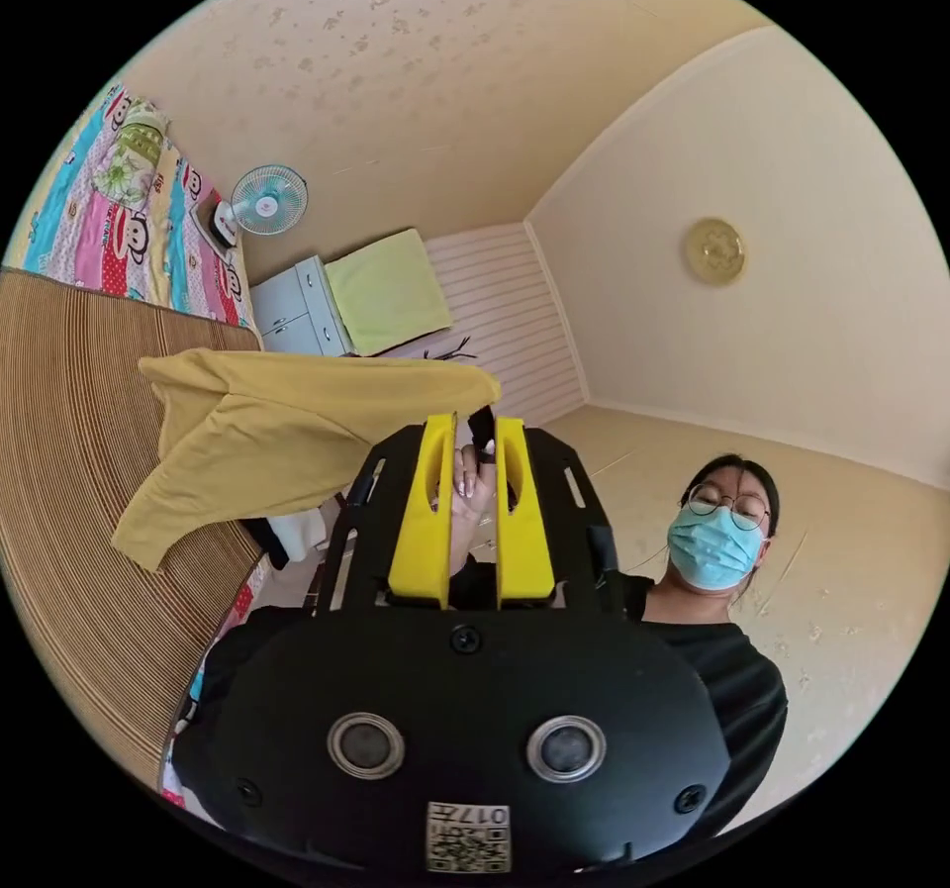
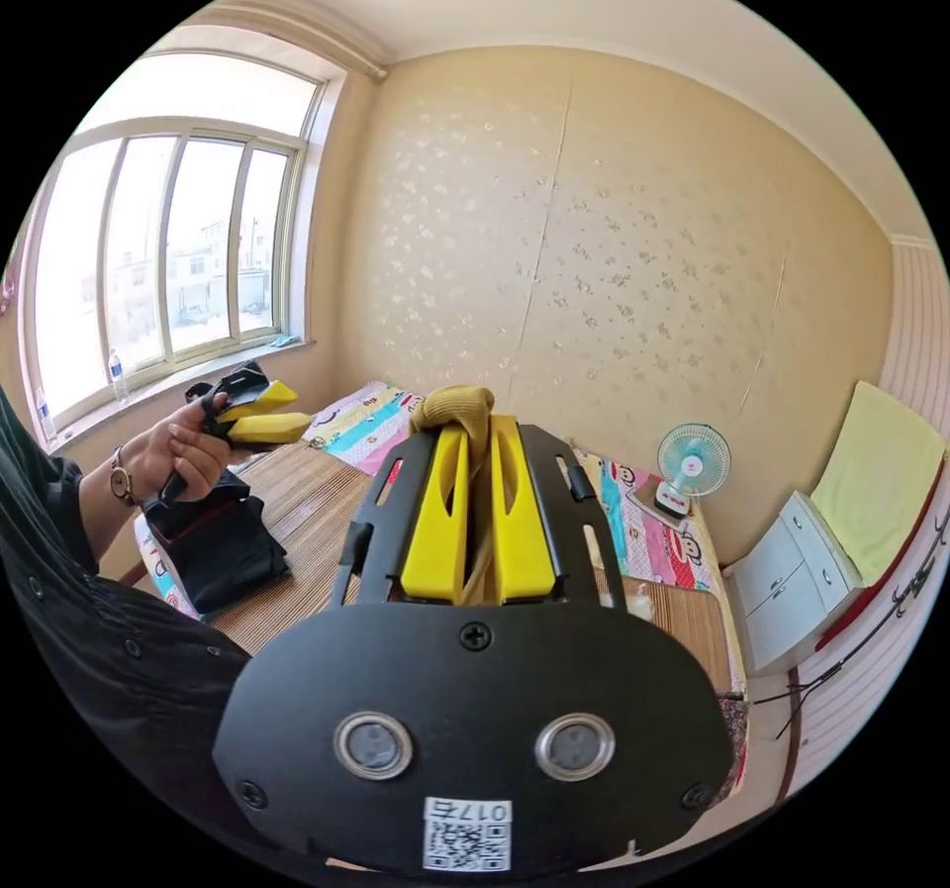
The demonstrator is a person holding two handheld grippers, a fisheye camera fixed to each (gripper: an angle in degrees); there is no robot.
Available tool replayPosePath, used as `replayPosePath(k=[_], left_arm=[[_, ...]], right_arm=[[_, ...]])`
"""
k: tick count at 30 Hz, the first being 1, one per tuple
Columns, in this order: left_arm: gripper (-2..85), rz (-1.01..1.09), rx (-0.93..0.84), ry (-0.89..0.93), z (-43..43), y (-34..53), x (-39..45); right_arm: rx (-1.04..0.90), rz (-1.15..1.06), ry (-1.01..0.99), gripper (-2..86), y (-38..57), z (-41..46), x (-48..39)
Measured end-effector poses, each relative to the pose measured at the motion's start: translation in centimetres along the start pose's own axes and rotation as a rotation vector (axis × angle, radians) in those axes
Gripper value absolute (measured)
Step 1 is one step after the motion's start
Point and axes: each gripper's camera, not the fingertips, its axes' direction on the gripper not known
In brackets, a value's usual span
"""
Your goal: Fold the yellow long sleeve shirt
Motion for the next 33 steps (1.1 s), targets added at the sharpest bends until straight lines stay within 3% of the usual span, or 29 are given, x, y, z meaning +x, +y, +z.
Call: replayPosePath(k=[15,20,25,30,33], left_arm=[[14.1,0.279,-0.15,-0.641,11.5,5.0,6.9],[6.8,0.248,-0.073,-0.687,12.5,6.2,5.8],[1.4,0.452,-0.051,-0.626,11.1,7.6,9.0],[-0.4,0.563,0.012,-0.205,7.5,7.1,11.8],[-0.6,0.598,0.052,-0.143,6.7,6.6,12.9]], right_arm=[[-0.185,0.004,-0.128,4.4,-4.7,2.5,2.4],[-0.155,-0.012,-0.242,4.3,-5.5,2.0,3.2],[-0.084,0.018,-0.297,4.4,-4.3,0.3,7.0],[-0.012,-0.046,-0.302,5.2,-1.6,-0.3,10.4],[0.063,-0.056,-0.508,5.8,0.2,-0.4,12.5]])
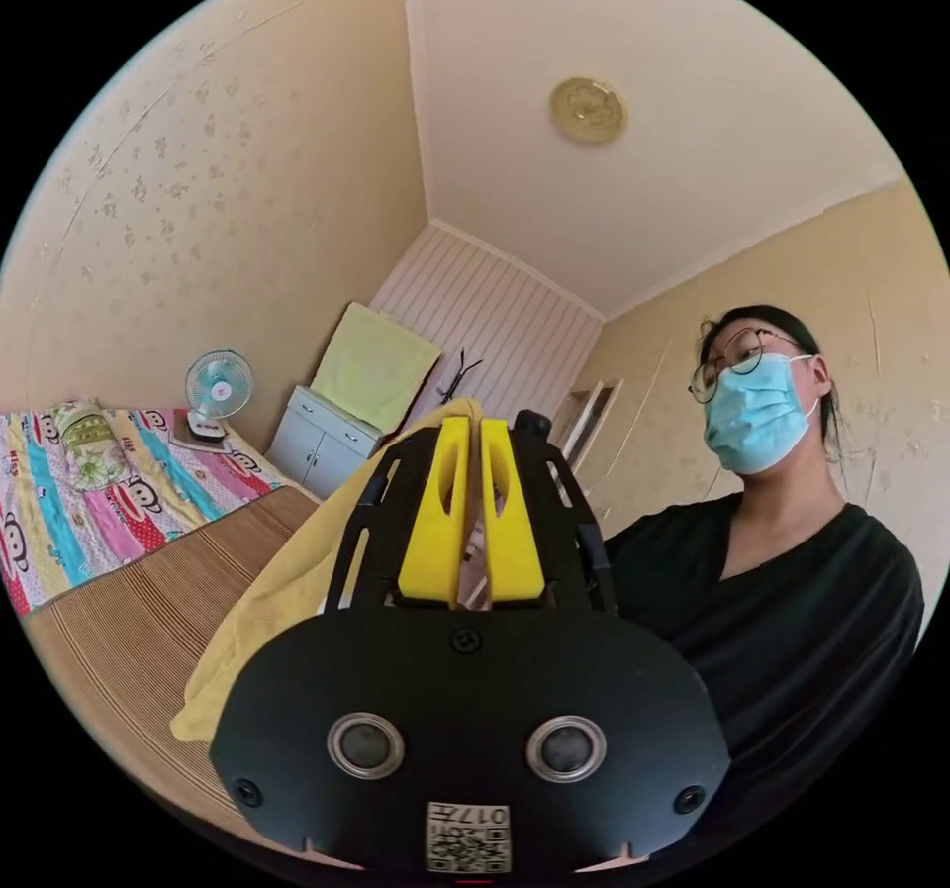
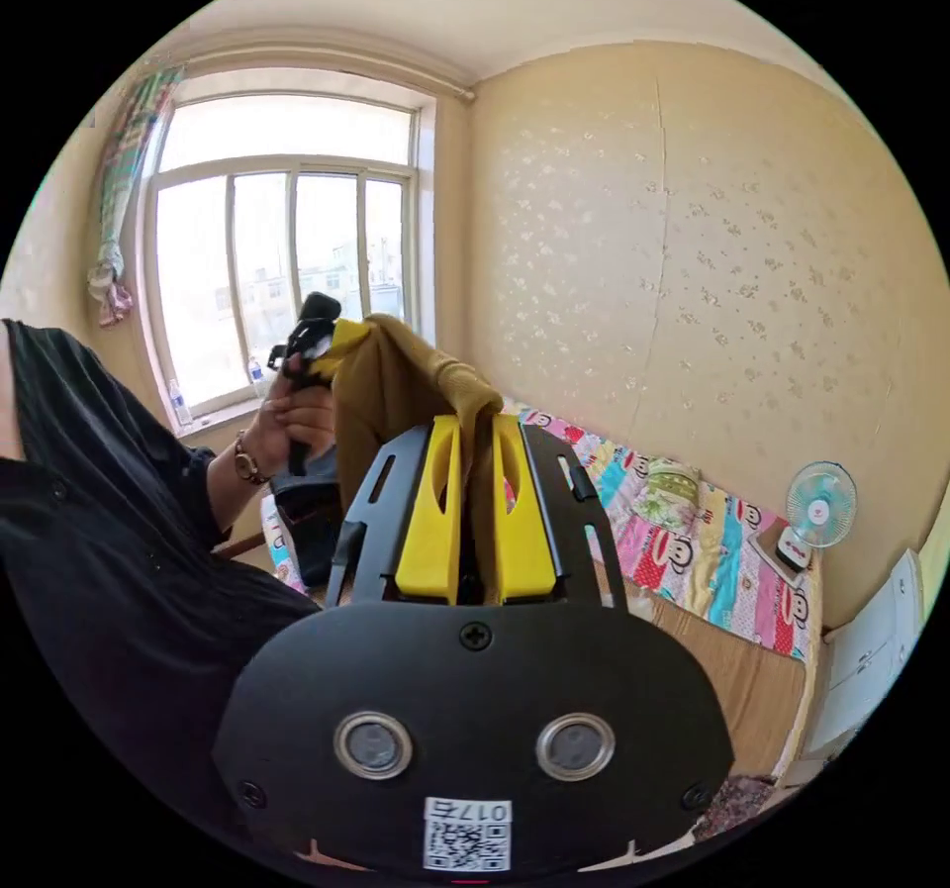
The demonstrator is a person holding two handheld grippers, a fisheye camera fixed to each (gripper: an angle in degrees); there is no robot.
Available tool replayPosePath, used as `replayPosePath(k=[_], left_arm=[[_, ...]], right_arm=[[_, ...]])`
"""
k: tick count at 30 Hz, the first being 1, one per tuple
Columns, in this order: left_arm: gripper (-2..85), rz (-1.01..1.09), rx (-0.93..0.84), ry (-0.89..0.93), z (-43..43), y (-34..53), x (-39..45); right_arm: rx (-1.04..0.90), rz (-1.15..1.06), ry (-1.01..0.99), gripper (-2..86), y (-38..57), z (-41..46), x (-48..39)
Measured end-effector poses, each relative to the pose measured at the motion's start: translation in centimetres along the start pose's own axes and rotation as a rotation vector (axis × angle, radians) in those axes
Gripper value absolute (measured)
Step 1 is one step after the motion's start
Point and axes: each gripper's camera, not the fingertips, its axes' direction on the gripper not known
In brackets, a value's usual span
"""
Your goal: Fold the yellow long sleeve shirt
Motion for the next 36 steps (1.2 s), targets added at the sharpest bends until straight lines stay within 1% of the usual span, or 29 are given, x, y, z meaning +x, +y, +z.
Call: replayPosePath(k=[2,6,9,10,12,14,16,17,20,23,25,27,29,31,34,36], left_arm=[[-0.6,0.036,-0.013,0.047,-0.3,-0.8,0.6],[-0.5,0.113,-0.046,0.158,-0.7,-2.4,2.3],[-0.5,0.12,-0.055,0.24,-0.7,-3.1,2.9],[-0.5,0.116,-0.055,0.253,-0.7,-3.2,2.9],[-0.5,0.114,-0.057,0.297,-0.6,-3.3,3.0],[-0.5,0.099,-0.062,0.321,-0.7,-3.2,2.9],[-0.6,0.08,-0.063,0.343,-0.8,-3.1,2.8],[-0.6,0.064,-0.062,0.356,-1.1,-3.0,2.7],[-0.6,0.036,-0.047,0.363,-2.4,-2.8,2.8],[-0.5,0.038,-0.039,0.327,-4.4,-3.0,3.5],[-0.5,0.051,-0.036,0.304,-5.7,-3.2,4.2],[-0.5,0.067,-0.022,0.253,-8.0,-3.3,5.4],[-0.4,0.076,-0.005,0.207,-10.0,-3.4,6.3],[-0.4,0.077,0.019,0.151,-12.2,-3.4,7.1],[-0.4,0.065,0.051,0.02,-15.8,-3.1,7.9],[-0.4,0.041,0.035,-0.128,-18.1,-2.6,8.5]], right_arm=[[0.085,-0.029,-0.114,5.7,2.1,-1.5,1.0],[0.191,-0.034,-0.107,4.9,7.4,-4.1,2.6],[0.227,0.036,-0.089,6.3,13.9,-4.8,5.2],[0.231,0.08,-0.111,7.3,17.1,-4.3,6.4],[0.236,0.165,-0.257,9.9,21.9,-3.0,8.6],[0.24,0.387,-0.542,12.9,27.9,0.0,11.9],[0.249,0.532,-0.634,12.8,31.4,2.0,13.2],[0.269,0.554,-0.647,11.9,32.6,2.5,13.2],[0.29,0.498,-0.692,9.8,32.4,2.8,12.5],[0.189,0.393,-0.757,6.4,30.0,2.6,12.2],[0.103,0.341,-0.724,4.9,28.4,2.2,12.2],[0.05,0.291,-0.626,4.1,26.9,1.0,12.3],[0.029,0.273,-0.479,3.6,24.9,-1.3,13.1],[0.06,0.276,-0.381,3.4,23.4,-3.7,13.9],[0.14,0.258,-0.229,3.4,20.8,-7.7,14.2],[0.193,0.266,-0.164,3.4,19.6,-9.7,14.2]])
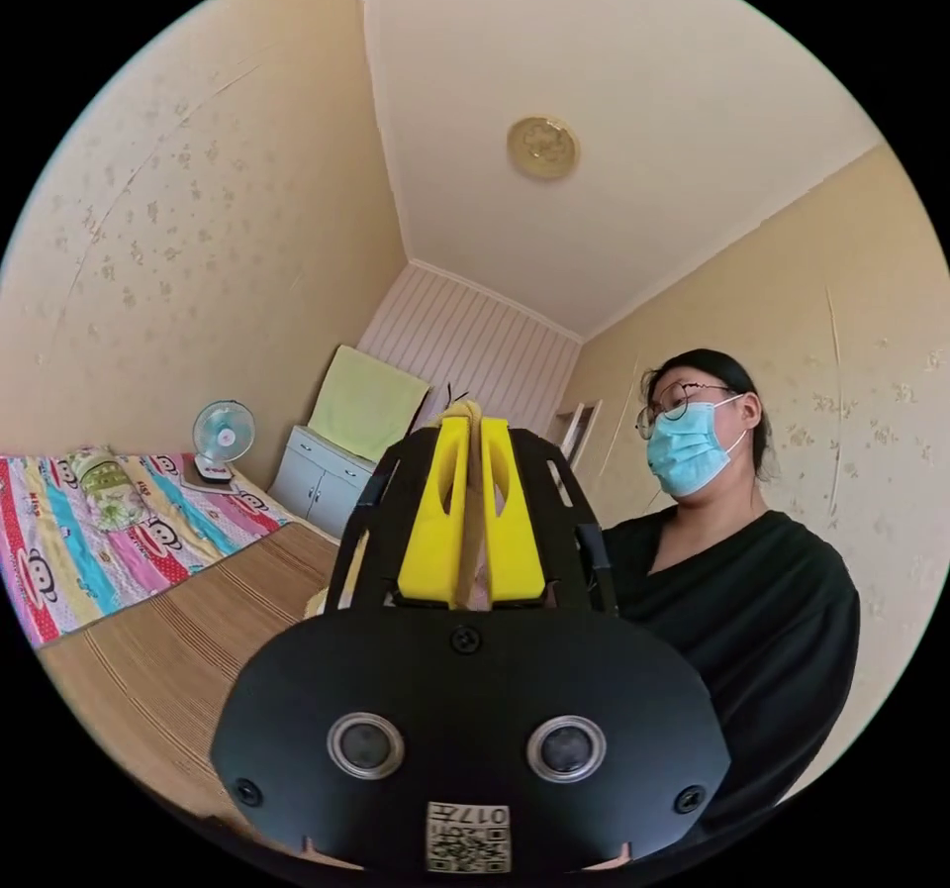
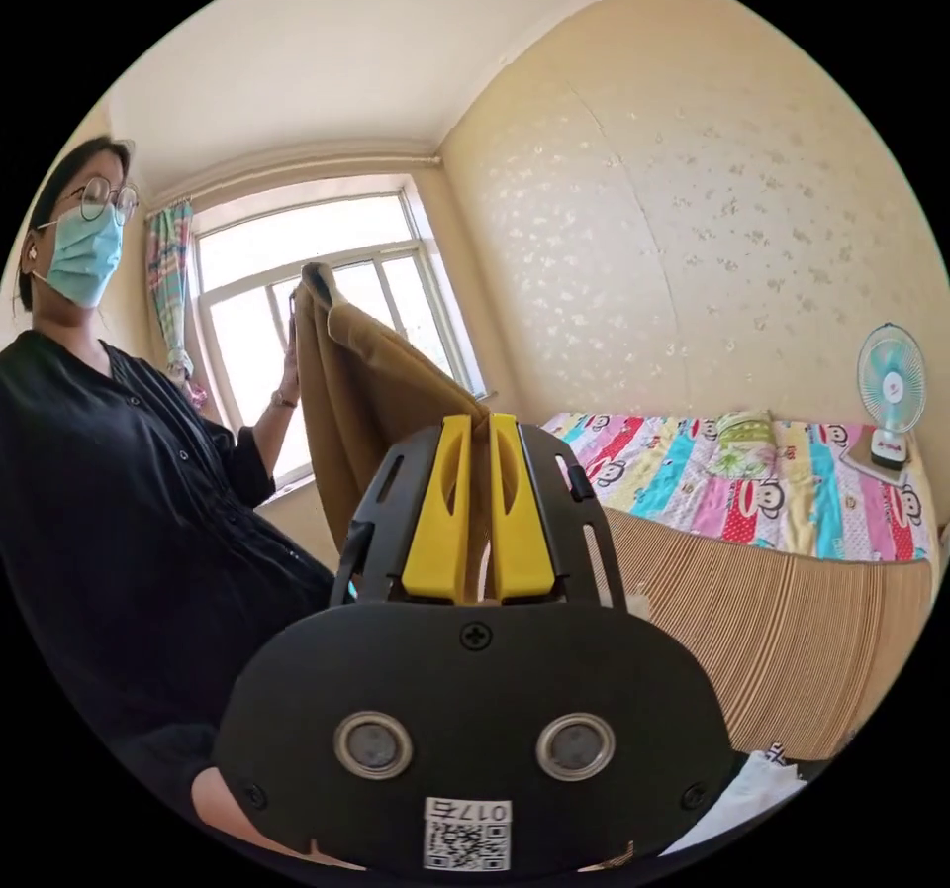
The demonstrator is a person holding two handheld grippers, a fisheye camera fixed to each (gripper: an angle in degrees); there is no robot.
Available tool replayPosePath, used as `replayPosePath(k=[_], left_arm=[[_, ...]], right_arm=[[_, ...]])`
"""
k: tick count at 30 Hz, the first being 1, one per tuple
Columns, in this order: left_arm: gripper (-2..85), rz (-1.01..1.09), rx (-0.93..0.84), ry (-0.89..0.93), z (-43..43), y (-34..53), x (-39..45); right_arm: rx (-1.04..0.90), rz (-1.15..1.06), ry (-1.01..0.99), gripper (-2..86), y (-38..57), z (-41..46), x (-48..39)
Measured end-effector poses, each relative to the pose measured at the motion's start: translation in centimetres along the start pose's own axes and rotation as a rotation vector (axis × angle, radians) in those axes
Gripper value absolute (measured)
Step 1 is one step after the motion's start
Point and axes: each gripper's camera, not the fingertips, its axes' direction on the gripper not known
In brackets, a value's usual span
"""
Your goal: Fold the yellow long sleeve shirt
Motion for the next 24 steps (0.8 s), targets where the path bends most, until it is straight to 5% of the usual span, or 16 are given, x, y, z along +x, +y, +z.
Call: replayPosePath(k=[11,24], left_arm=[[-0.6,-0.2,-0.215,-0.22,-3.0,6.2,-1.4],[-0.5,-0.125,-0.146,0.164,-4.3,2.5,-1.3]], right_arm=[[0.282,0.046,0.071,3.6,-1.9,-5.7,-4.1],[0.386,-0.214,-0.026,3.4,-4.1,-11.4,-10.9]])
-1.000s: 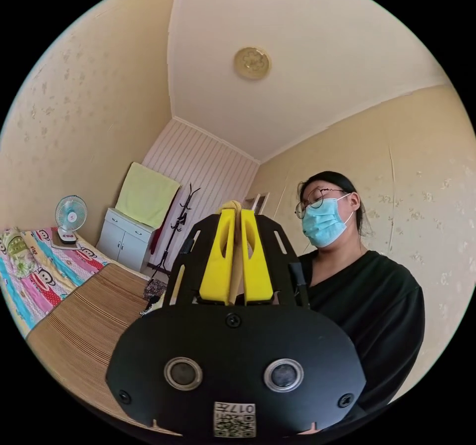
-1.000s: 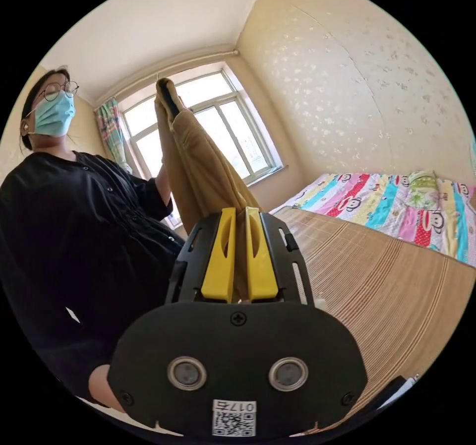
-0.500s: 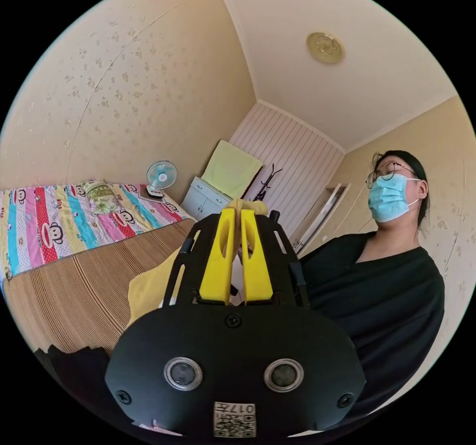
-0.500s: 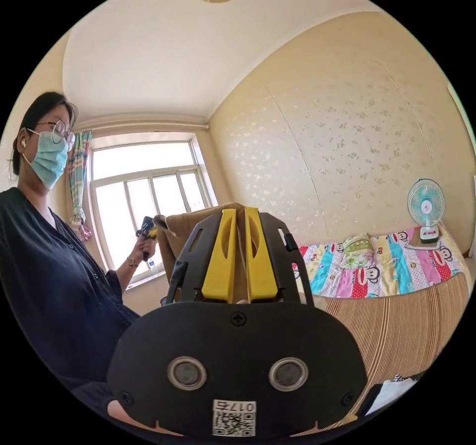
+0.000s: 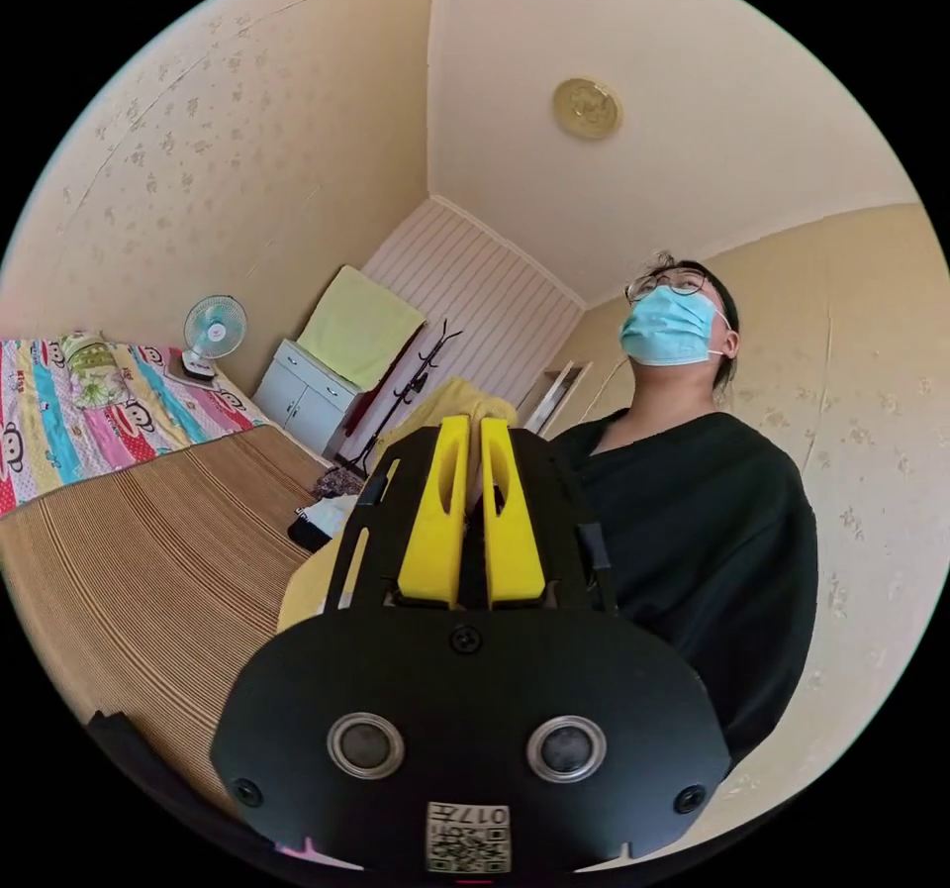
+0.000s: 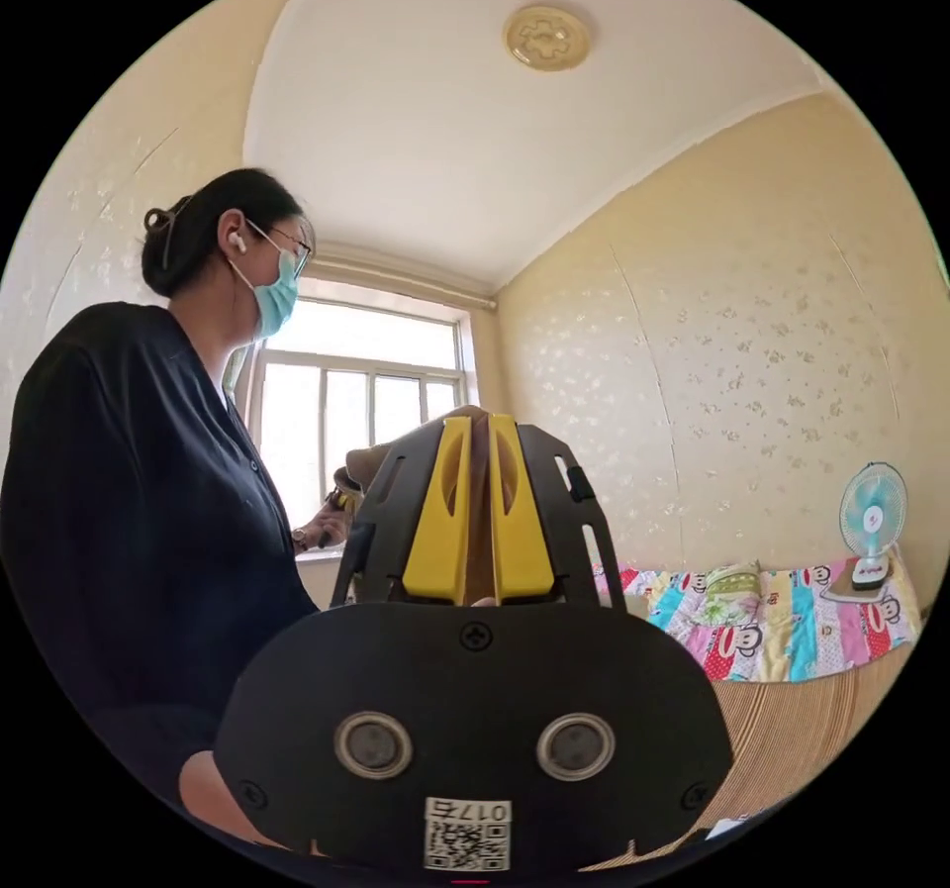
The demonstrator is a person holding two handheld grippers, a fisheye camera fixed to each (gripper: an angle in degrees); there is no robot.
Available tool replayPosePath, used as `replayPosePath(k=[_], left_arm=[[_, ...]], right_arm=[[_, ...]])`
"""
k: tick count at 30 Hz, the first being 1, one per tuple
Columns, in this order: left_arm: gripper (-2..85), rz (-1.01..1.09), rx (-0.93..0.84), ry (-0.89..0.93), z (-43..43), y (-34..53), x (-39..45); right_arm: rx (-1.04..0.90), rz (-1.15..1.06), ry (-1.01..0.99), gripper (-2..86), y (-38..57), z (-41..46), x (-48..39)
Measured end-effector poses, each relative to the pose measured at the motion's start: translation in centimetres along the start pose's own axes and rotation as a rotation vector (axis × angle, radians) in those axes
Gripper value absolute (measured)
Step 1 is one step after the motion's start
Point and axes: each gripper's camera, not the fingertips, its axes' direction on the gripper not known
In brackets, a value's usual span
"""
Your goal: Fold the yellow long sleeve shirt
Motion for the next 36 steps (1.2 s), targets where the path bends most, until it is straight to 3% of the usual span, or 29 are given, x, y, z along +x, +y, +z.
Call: replayPosePath(k=[4,7,11,15,17,20,24,26,29,33,36], left_arm=[[-0.4,0.001,-0.025,-0.045,-0.9,-3.4,-0.9],[-0.4,-0.118,-0.066,-0.088,-1.2,-5.9,-4.2],[0.1,-0.351,-0.144,-0.243,-1.0,-12.4,-14.4],[4.5,-0.725,-0.068,-0.666,-3.2,-17.7,-30.4],[6.3,-0.867,-0.014,-0.855,-5.1,-16.7,-34.0],[6.5,-0.999,0.021,-1.045,-6.0,-11.6,-35.7],[6.1,-1.18,-0.155,-0.969,-4.7,-0.6,-39.3],[6.2,-1.286,-0.24,-0.952,-4.3,4.6,-39.7],[6.2,-1.441,-0.31,-0.945,-4.4,11.5,-38.7],[6.3,-1.586,-0.3,-0.913,-5.7,16.0,-37.4],[6.2,-1.593,-0.234,-0.915,-7.0,15.6,-37.1]], right_arm=[[-0.057,-0.027,0.082,3.2,-1.8,2.3,0.1],[-0.112,0.006,0.147,3.1,-1.9,4.6,2.3],[-0.398,0.048,0.35,2.8,-1.8,12.8,9.8],[-0.702,0.197,0.567,2.4,0.1,25.2,22.5],[-0.796,0.32,0.656,1.9,3.3,31.4,28.8],[-0.987,0.416,0.77,1.2,8.6,35.2,31.2],[-1.158,0.441,0.688,0.8,17.4,35.7,29.4],[-1.402,0.454,0.644,0.7,25.0,34.8,27.5],[-1.6,0.577,0.631,0.6,32.0,31.7,25.5],[-1.636,0.878,0.646,0.5,36.0,27.2,25.2],[-1.527,1.12,0.691,0.5,36.5,23.9,26.3]])
